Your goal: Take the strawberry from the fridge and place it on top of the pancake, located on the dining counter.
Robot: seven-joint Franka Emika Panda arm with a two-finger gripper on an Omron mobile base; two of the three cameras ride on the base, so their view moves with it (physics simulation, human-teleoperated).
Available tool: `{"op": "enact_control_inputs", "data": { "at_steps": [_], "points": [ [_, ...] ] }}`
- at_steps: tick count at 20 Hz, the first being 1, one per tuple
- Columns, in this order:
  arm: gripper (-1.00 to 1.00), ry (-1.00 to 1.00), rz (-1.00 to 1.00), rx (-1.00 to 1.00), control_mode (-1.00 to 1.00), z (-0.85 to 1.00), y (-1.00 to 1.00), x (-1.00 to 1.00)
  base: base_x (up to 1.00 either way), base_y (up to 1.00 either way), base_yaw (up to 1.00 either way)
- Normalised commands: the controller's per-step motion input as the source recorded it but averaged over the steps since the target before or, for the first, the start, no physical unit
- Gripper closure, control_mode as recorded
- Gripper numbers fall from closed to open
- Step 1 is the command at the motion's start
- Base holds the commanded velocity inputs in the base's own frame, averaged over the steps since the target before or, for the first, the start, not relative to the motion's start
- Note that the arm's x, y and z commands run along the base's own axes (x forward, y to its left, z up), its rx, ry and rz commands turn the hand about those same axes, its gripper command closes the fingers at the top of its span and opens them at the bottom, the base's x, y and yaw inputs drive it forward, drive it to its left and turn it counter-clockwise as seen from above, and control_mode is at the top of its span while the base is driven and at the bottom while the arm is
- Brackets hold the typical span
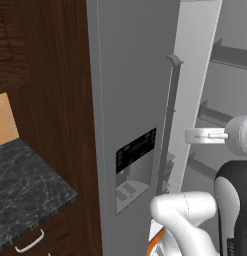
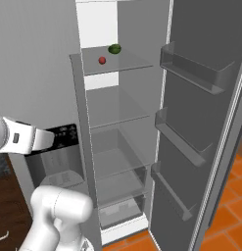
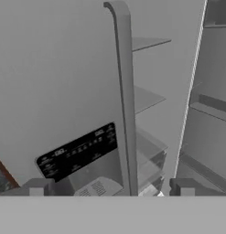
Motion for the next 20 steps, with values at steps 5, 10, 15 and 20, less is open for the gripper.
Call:
{"op": "enact_control_inputs", "data": {
  "at_steps": [5,10,15,20],
  "points": [
    [-1.00,0.00,0.00,0.00,-1.00,-0.01,0.01,0.05,0.00,0.00,0.00],
    [-1.00,0.00,0.00,0.03,1.00,-0.03,-0.24,0.00,0.00,-0.31,0.00],
    [-1.00,0.00,0.00,0.00,1.00,0.00,0.00,0.00,0.22,-0.61,0.04],
    [-1.00,0.00,0.00,0.00,1.00,0.00,0.00,0.00,0.55,-0.20,0.16]
  ]
}}
